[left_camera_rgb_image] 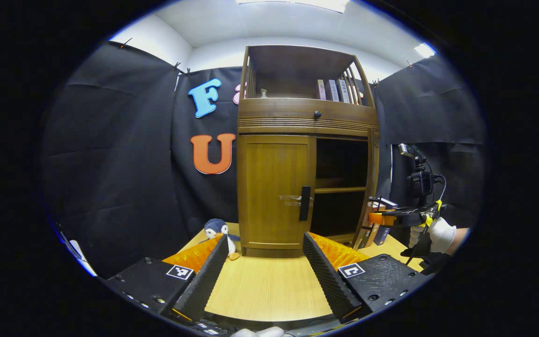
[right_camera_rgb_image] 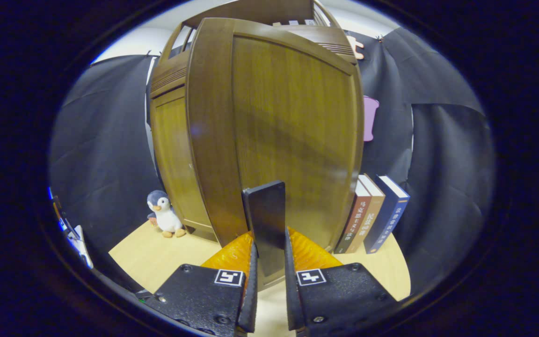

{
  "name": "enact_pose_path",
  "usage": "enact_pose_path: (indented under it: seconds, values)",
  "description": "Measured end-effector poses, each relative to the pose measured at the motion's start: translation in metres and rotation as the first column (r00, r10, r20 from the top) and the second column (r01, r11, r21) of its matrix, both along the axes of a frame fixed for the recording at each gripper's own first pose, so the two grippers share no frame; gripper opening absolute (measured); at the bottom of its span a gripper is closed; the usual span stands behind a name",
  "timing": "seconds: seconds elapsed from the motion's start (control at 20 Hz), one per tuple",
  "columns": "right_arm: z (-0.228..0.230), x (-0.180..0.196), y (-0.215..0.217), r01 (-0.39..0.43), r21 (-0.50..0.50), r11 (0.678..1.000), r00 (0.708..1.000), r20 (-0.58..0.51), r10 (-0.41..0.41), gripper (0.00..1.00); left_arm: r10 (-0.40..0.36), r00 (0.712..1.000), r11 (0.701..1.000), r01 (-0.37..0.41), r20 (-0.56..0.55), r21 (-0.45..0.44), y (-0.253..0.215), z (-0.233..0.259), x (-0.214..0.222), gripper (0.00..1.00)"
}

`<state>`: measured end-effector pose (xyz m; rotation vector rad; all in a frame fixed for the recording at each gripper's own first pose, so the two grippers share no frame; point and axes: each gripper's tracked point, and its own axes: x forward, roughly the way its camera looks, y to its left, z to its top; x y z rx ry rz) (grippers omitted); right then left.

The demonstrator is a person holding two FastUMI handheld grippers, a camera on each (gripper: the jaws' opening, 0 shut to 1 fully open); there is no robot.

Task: Open the right door of the double-door shoe cabinet with the right hand, and open the left door with the left hand.

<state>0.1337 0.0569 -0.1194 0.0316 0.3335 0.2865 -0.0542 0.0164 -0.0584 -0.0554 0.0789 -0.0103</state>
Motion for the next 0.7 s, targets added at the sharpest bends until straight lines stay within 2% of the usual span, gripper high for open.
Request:
enact_pose_path:
  seconds: [0.1, 0.15, 0.2, 0.3, 0.35, 0.65, 0.7]
  values:
    - [0.001, -0.009, -0.015, 0.019, 0.004, 1.0, 1.0, 0.0, -0.019, 0.27, -0.03, 1.0, 1.0, 0.03, -0.003, -0.001, -0.012, 0.002, 0.004, 0.96]
    - [0.002, -0.012, -0.022, 0.028, 0.007, 1.0, 1.0, 0.005, -0.028, 0.27, -0.043, 0.999, 0.999, 0.043, -0.003, 0.001, -0.019, 0.002, 0.006, 1.0]
    - [0.002, -0.014, -0.029, 0.035, 0.007, 0.999, 0.999, 0.01, -0.035, 0.26, -0.057, 0.998, 0.998, 0.057, -0.001, 0.003, -0.024, 0.005, 0.009, 0.96]
    - [0.0, -0.019, -0.043, 0.06, 0.022, 0.998, 0.998, 0.016, -0.061, 0.24, -0.083, 0.997, 0.997, 0.083, 0.0, 0.01, -0.034, 0.007, 0.013, 1.0]
    - [-0.001, -0.022, -0.051, 0.072, 0.03, 0.997, 0.997, 0.017, -0.073, 0.23, -0.095, 0.995, 0.995, 0.095, 0.002, 0.014, -0.038, 0.006, 0.015, 0.96]
    - [-0.003, -0.025, -0.091, 0.125, 0.036, 0.991, 0.991, 0.033, -0.127, 0.14, -0.153, 0.988, 0.988, 0.153, -0.005, 0.026, -0.062, 0.005, 0.022, 0.96]
    - [-0.005, -0.026, -0.098, 0.135, 0.043, 0.99, 0.99, 0.031, -0.137, 0.13, -0.161, 0.987, 0.987, 0.161, -0.005, 0.027, -0.065, 0.006, 0.023, 1.0]
